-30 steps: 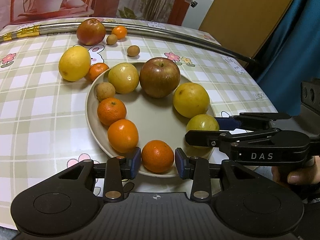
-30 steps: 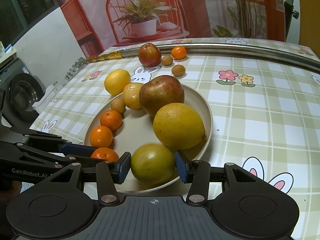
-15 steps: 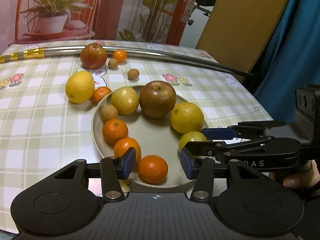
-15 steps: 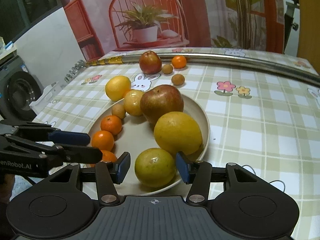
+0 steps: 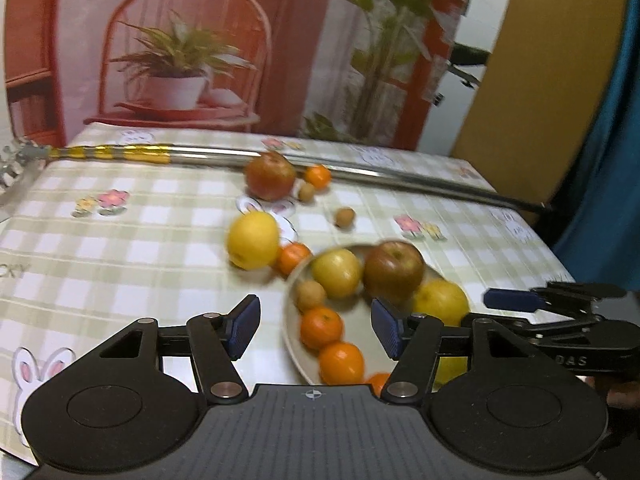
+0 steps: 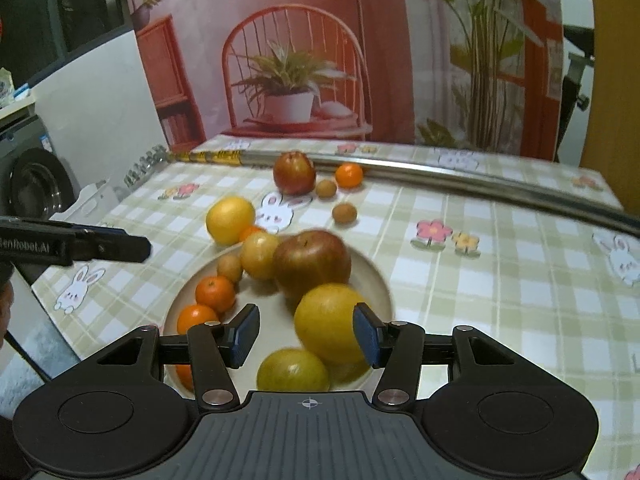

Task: Organize fruits
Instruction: 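Lift both open tools away from the plate toward the remaining fruit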

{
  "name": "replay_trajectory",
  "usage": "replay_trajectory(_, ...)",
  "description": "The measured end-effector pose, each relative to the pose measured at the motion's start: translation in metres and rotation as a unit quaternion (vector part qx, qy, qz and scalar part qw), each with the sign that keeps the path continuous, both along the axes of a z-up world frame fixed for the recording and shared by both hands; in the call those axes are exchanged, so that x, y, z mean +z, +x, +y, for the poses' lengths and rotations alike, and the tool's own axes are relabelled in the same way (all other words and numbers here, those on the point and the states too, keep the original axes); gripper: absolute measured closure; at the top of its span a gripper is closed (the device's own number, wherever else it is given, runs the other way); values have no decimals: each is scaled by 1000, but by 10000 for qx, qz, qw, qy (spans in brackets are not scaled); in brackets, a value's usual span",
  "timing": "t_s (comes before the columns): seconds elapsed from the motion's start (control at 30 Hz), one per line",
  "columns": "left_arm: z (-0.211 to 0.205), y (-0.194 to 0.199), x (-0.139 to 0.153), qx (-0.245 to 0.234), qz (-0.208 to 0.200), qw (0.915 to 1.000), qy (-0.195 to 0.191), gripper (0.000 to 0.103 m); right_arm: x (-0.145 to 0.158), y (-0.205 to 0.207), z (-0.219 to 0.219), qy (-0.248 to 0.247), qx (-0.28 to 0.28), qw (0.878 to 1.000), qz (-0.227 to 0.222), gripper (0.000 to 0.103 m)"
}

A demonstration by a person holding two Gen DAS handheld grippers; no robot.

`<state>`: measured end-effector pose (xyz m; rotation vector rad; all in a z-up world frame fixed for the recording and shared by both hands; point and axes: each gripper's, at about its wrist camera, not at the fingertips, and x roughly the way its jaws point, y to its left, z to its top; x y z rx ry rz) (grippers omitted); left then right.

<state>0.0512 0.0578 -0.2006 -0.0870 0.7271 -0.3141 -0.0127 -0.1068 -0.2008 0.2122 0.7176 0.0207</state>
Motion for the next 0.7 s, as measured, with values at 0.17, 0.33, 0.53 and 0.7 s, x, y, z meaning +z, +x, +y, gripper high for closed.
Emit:
replay_trajectory(0.17, 17, 9, 18, 223, -191, 9996, -12, 39, 13, 9, -12, -108, -79, 9998, -160, 55)
replay_trajectory(0.33, 30, 24, 35, 444, -342, 9984, -19, 37, 27, 22, -29, -150, -200, 9991, -340, 55)
replay_trajectory(0.53, 41, 42, 45, 661, -370, 9971, -77, 33, 45, 43, -48, -148, -324, 9980, -522, 55)
replay_trajectory(0.7, 43, 57, 42, 637, -152, 9975, -252, 34, 57, 57, -57, -111, -320, 9974, -642, 55)
